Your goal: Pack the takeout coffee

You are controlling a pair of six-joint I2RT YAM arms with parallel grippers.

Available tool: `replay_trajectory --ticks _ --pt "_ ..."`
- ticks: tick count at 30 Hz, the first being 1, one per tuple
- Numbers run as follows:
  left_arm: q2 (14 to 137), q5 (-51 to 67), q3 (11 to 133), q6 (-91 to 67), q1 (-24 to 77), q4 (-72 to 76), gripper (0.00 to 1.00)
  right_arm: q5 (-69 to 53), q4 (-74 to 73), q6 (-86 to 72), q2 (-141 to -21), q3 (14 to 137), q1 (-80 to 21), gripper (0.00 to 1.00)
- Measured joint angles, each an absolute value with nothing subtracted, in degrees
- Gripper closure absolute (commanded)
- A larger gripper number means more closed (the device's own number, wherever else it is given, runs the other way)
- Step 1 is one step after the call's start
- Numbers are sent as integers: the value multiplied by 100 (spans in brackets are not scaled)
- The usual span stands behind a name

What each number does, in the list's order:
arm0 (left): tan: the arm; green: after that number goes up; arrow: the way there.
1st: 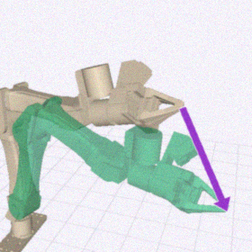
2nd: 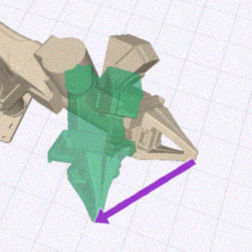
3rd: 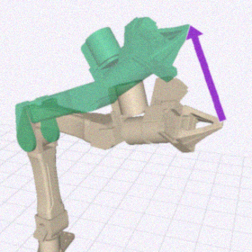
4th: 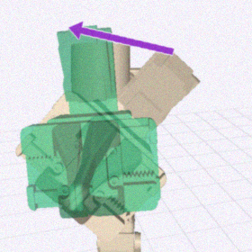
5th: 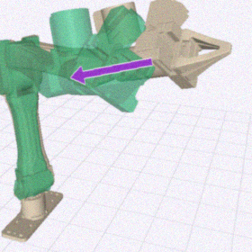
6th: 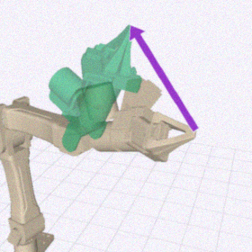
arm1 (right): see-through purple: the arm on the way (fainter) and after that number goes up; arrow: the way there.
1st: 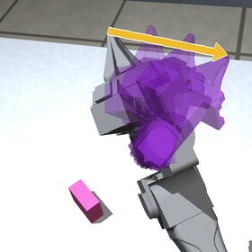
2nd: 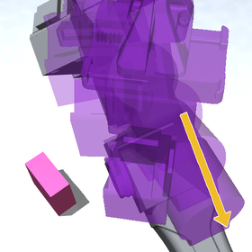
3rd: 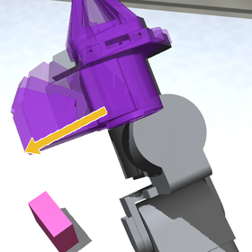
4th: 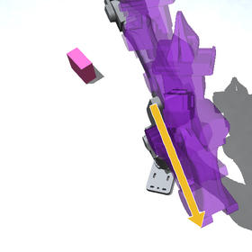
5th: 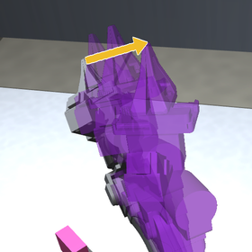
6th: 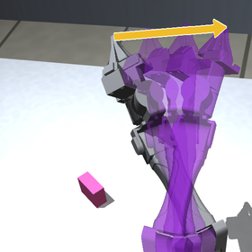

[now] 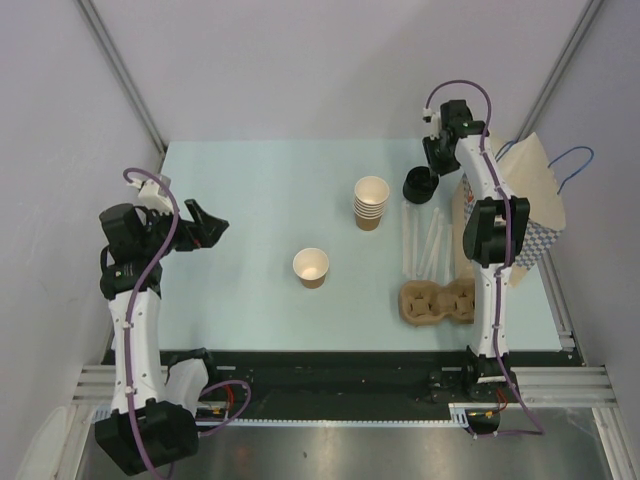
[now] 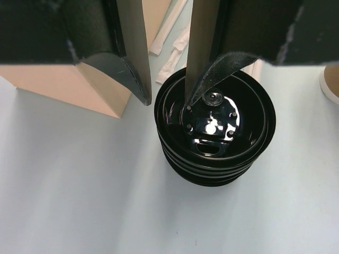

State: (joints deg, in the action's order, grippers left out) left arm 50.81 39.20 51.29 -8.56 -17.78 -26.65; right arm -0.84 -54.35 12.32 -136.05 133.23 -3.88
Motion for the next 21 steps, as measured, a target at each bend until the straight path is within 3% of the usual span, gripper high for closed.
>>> replay_trajectory --ticks 21 --pt "5146 3916 5129 -847 -1778 -2663 0 -141 -5415 1138 -13834 13375 -305 68"
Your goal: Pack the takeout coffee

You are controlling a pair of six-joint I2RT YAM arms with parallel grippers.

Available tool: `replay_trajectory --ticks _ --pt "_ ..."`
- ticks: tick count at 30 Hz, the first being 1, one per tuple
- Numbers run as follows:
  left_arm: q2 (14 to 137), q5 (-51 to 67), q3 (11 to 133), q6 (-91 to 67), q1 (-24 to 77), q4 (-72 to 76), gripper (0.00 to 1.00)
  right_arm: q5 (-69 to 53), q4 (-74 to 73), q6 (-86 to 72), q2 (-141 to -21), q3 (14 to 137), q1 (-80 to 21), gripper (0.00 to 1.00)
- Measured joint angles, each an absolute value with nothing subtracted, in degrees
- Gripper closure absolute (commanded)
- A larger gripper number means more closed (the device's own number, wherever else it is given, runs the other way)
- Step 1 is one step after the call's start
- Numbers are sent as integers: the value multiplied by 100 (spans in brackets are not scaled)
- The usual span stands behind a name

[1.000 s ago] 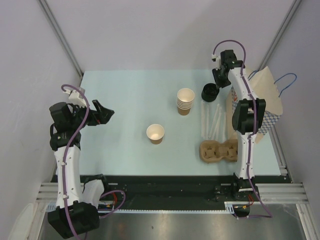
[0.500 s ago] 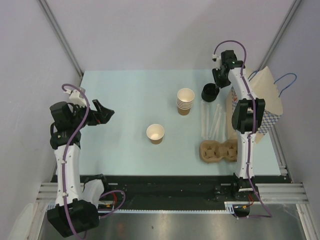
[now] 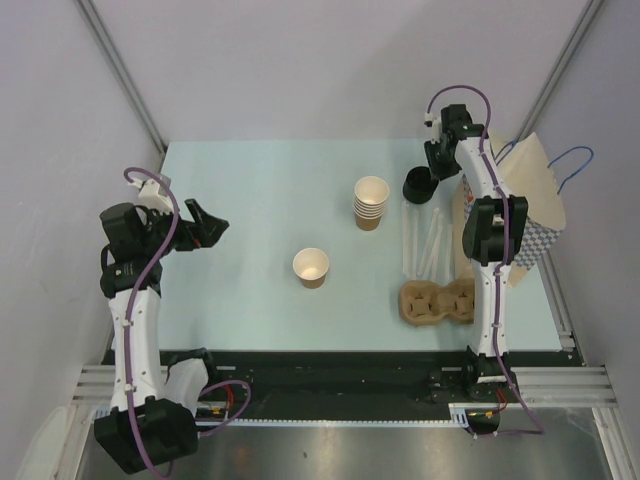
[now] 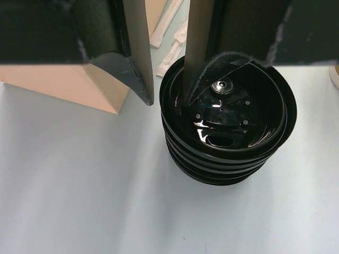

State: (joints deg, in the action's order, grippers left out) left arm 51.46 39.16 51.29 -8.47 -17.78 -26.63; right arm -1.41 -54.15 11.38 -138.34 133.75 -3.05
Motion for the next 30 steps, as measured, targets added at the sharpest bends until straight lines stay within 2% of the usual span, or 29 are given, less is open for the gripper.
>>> replay_trajectory --ticks 10,12,13,30 --pt "5181 3911 5129 -840 -1778 -2663 1 -141 -5406 1092 -13843 13375 -303 90" --pt "5181 3909 5129 -840 -1778 -2663 0 -139 -5406 1074 -13843 13375 -303 99" --pt "5181 3907 5129 -840 -1778 -2665 0 -139 -5406 1068 -13843 13375 -303 100" --pt "5181 3898 5129 -840 -1778 -2663 0 -141 -5391 1011 -13404 13375 -296 100"
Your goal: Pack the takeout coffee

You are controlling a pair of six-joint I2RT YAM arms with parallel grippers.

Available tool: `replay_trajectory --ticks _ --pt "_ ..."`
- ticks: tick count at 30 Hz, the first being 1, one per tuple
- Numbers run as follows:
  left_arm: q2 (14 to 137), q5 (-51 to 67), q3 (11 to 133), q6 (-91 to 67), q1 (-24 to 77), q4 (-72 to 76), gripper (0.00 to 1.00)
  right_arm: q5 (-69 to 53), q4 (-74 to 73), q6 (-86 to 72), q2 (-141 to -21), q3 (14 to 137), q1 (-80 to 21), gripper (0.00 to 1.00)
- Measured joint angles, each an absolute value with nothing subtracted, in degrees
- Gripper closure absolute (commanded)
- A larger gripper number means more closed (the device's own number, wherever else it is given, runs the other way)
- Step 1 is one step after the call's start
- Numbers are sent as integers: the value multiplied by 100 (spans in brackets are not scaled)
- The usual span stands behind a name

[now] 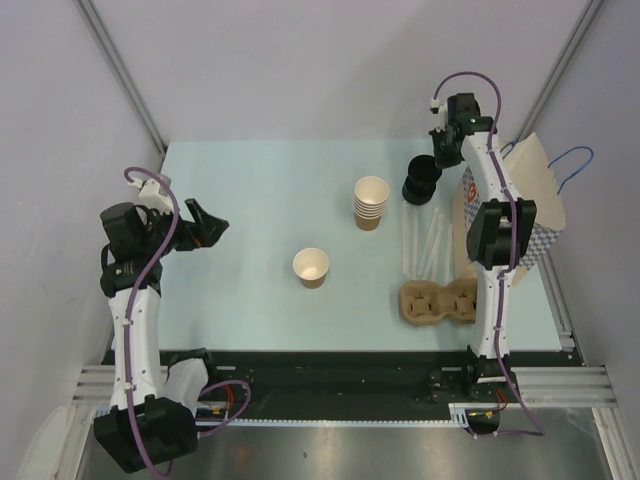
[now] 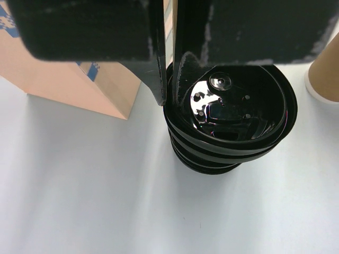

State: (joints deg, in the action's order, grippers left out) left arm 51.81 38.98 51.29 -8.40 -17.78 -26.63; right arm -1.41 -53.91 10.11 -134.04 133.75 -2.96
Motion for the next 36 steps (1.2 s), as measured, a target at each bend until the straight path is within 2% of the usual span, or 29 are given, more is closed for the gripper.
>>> replay_trajectory --ticks 18,22,32,36 --pt "5214 3900 5129 -840 -1778 -2663 1 -91 -5319 1033 -13310 13319 -316 100" --pt "5225 3900 5129 -836 -1778 -2663 0 -71 -5282 1059 -13406 13299 -327 88" --pt "5301 3903 5131 -832 -1778 -2661 1 -3 -5280 1127 -13544 13253 -370 84" --pt "5310 3900 5131 -810 -1778 -2663 0 64 -5280 1164 -13544 13253 -379 75"
